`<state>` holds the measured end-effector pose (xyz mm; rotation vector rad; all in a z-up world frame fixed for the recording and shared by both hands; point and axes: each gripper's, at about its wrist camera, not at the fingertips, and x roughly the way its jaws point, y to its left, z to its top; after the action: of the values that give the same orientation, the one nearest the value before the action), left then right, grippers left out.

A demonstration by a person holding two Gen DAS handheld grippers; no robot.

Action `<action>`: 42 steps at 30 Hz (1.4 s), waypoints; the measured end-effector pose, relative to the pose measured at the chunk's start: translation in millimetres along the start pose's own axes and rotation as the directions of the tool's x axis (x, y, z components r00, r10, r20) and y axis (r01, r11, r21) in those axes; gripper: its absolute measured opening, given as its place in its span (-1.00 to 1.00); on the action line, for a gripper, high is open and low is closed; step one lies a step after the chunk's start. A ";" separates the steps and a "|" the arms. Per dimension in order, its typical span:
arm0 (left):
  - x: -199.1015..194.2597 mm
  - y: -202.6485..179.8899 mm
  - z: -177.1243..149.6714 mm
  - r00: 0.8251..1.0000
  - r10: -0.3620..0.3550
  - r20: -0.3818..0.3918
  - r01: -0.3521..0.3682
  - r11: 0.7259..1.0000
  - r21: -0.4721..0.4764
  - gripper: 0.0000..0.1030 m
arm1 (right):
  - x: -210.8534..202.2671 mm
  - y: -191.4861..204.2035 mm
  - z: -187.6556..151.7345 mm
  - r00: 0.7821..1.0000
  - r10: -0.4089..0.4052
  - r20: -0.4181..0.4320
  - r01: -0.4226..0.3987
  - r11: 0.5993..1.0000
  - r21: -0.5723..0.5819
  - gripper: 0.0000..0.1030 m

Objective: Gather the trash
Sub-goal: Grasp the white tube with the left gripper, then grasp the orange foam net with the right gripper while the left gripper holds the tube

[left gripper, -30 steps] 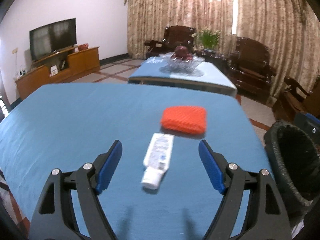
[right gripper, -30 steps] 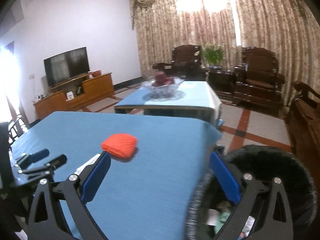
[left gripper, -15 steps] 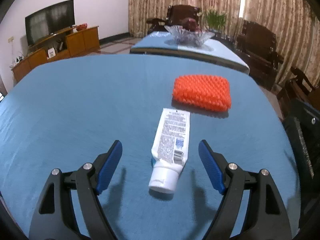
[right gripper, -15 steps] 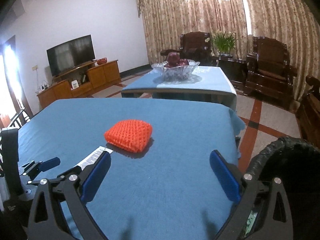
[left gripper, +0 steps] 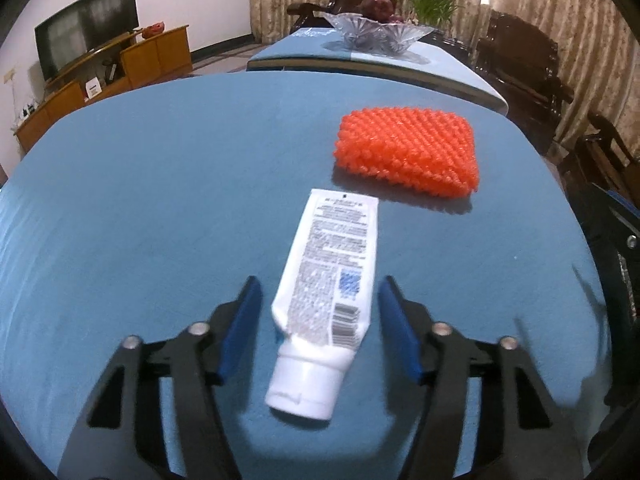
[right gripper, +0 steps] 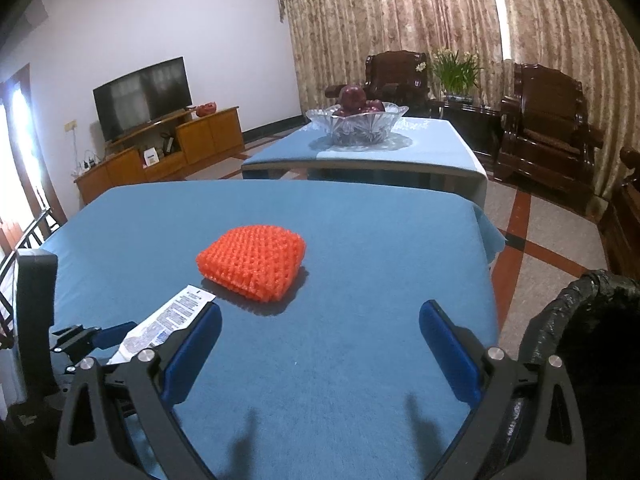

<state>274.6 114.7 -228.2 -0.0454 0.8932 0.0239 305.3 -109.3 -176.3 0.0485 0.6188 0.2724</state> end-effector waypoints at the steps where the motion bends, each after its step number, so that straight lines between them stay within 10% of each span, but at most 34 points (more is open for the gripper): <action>1: -0.9 -1.5 -0.3 1.000 -0.003 0.005 0.003 1.000 0.007 -0.13 | 0.9 0.4 0.1 1.000 0.001 -0.001 -0.001 1.000 -0.001 0.89; 6: -4.8 1.9 0.5 1.000 -0.016 0.022 0.016 1.000 -0.023 -0.20 | 6.3 0.8 1.0 1.000 0.004 -0.008 -0.004 1.000 -0.004 0.89; 8: -10.9 5.9 0.3 0.999 -0.003 0.049 0.005 0.999 -0.041 -0.67 | 8.4 1.3 1.8 1.000 0.007 -0.009 -0.007 1.000 -0.004 0.89; 12: -21.6 13.3 6.2 0.996 -0.009 0.083 0.014 0.999 -0.052 -0.85 | 16.6 5.8 5.1 1.000 0.020 -0.019 -0.021 1.000 -0.015 0.89; 22: -9.7 12.7 6.1 0.995 -0.101 0.026 0.103 0.991 -0.089 -0.67 | 30.0 16.0 10.1 0.999 0.029 -0.028 -0.030 0.999 -0.037 0.88; 29: -13.3 2.1 10.5 0.991 -0.119 0.059 0.124 0.989 -0.078 -0.90 | 31.1 8.8 6.2 0.999 0.009 -0.039 -0.010 1.000 -0.019 0.88; 42: -41.3 35.7 28.7 0.987 0.040 0.154 -0.019 0.991 -0.133 -0.96 | 54.3 33.1 18.7 0.999 0.030 -0.036 -0.031 0.999 -0.038 0.81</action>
<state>269.6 151.7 -179.1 -0.1516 0.7339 0.1125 350.5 -62.3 -187.7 0.0165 0.6479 0.3152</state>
